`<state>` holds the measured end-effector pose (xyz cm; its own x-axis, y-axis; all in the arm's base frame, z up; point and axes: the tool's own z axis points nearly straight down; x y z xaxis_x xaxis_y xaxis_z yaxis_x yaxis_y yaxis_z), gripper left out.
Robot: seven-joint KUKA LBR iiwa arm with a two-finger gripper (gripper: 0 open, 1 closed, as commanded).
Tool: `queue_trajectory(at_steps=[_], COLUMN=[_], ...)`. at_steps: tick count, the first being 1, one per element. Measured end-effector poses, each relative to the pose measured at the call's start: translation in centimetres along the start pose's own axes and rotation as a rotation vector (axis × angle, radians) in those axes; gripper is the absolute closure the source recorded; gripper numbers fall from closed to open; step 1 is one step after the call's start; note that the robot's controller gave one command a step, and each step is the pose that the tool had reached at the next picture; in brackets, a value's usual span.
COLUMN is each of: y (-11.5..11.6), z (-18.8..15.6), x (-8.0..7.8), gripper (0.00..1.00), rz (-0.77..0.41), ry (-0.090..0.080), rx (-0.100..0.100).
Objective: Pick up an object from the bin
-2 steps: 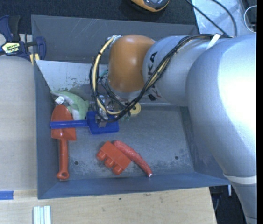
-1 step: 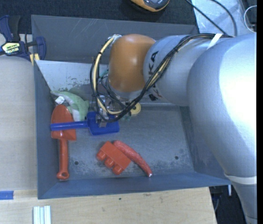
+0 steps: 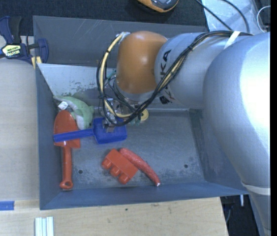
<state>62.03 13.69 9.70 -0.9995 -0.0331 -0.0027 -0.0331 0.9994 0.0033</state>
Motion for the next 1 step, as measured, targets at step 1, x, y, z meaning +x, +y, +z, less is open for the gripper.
queue_trajectory(at_steps=[1], y=[0.04], z=[-2.21], x=[-0.23], gripper=[1.0], rz=[0.0], ry=[-0.009], rx=[-0.002])
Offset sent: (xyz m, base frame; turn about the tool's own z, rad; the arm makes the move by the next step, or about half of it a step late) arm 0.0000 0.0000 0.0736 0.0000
